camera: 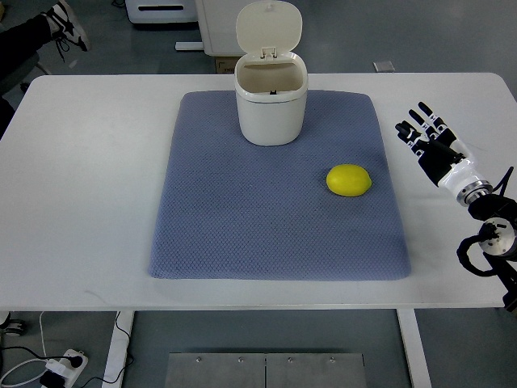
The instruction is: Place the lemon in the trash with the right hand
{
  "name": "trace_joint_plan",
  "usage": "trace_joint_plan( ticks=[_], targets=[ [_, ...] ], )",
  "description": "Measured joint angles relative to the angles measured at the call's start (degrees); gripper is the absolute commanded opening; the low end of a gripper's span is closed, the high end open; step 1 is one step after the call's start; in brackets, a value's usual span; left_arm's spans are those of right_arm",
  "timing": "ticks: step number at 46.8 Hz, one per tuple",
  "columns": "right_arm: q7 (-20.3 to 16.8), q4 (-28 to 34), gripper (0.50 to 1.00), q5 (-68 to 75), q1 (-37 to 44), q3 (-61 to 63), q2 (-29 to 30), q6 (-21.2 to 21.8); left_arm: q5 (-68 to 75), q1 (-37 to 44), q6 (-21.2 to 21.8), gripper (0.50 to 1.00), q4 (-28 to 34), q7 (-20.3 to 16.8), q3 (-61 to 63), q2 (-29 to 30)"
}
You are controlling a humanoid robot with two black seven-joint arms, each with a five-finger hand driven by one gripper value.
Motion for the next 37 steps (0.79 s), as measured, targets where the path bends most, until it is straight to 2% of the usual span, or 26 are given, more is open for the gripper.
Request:
trace_joint_plan(
  ticks=[37],
  targets=[
    [0.0,0.0,1.0,0.0,0.5,0.2,-0.8,0.2,-0.1,0.4,0.2,1.0,0.1,0.0,-0.1,0.0]
  ],
)
